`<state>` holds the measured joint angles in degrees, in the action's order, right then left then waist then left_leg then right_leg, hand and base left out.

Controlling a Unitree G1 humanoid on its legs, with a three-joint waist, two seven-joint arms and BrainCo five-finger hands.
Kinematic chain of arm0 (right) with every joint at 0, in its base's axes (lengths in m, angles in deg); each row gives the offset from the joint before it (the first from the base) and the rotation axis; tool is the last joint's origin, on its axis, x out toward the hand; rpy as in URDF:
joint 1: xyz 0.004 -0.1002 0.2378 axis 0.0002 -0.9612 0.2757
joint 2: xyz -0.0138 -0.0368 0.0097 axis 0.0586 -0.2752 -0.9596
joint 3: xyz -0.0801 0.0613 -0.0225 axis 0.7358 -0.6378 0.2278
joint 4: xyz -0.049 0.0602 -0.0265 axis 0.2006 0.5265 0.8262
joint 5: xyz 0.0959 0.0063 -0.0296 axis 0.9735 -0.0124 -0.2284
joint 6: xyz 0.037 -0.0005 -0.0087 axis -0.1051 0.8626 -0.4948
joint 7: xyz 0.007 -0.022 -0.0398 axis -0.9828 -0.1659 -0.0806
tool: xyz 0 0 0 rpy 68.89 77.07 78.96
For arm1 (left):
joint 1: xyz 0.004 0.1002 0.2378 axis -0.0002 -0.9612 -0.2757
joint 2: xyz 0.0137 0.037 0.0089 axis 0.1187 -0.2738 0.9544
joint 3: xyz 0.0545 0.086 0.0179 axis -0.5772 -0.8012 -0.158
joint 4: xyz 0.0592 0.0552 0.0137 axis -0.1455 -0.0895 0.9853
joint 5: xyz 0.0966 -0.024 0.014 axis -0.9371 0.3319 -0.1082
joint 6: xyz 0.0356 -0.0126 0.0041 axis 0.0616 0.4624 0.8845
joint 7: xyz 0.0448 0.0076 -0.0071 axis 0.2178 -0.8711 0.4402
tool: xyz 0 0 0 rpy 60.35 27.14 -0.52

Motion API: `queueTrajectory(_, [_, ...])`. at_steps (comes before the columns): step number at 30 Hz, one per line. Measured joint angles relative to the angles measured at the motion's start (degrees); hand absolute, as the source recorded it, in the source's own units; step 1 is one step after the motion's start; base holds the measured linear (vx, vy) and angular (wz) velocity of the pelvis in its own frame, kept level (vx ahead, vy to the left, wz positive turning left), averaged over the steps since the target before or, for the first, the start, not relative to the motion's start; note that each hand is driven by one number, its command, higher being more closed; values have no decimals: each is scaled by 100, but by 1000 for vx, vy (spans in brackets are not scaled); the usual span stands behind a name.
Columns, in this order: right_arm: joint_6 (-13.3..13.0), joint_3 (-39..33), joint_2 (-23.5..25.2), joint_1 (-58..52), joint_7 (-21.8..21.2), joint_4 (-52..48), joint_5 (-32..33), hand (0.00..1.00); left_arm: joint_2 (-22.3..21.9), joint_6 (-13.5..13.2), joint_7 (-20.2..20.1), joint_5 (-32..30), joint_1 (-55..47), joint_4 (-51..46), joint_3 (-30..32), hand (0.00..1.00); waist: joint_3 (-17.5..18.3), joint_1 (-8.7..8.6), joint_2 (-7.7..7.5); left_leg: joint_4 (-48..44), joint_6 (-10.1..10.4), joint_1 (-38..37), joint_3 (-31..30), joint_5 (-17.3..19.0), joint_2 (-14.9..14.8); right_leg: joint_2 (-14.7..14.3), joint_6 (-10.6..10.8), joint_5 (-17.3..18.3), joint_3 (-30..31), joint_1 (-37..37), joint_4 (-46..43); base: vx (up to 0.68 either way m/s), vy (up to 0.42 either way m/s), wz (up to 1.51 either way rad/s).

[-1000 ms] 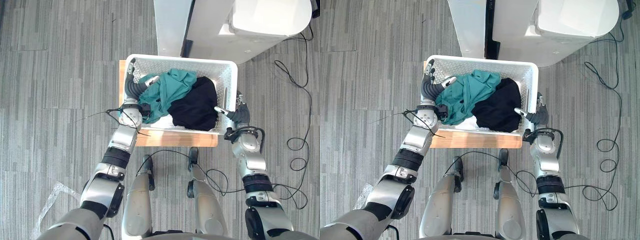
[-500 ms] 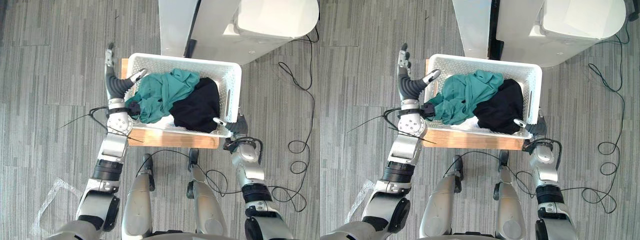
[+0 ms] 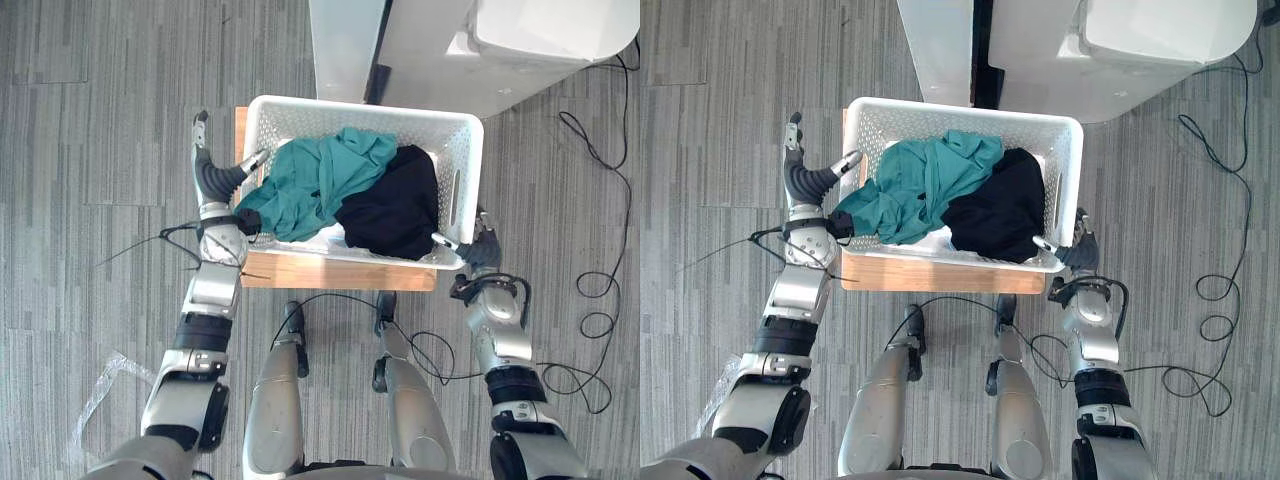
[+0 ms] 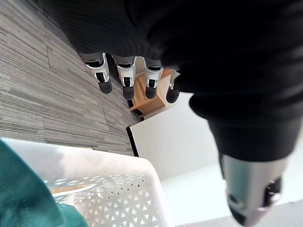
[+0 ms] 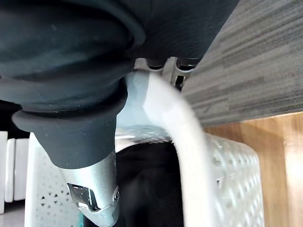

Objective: Pick up the laundry basket with both hands and put the clothes into the washing machine.

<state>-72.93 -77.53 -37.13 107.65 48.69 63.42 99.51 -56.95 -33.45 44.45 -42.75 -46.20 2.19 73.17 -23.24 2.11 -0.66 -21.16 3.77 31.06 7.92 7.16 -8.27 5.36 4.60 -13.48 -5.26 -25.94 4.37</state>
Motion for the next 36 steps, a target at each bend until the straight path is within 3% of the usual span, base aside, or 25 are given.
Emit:
queueTrajectory(13, [29, 11, -186, 496, 78, -361, 1, 0, 484, 174, -229, 277, 1377, 1904, -181, 0, -89, -19, -174, -717, 48, 449, 211, 231, -401, -274, 17, -149, 263, -326, -24, -49, -48, -16])
queueTrajectory(36, [41, 21, -233, 904, 193, -714, -5, 0, 478, 296, -411, 265, 1553, 2217, 294, 0, -68, 40, -222, -782, 67, 617, 156, 243, -512, -308, 44, -26, -47, -455, -104, 2, -61, 1])
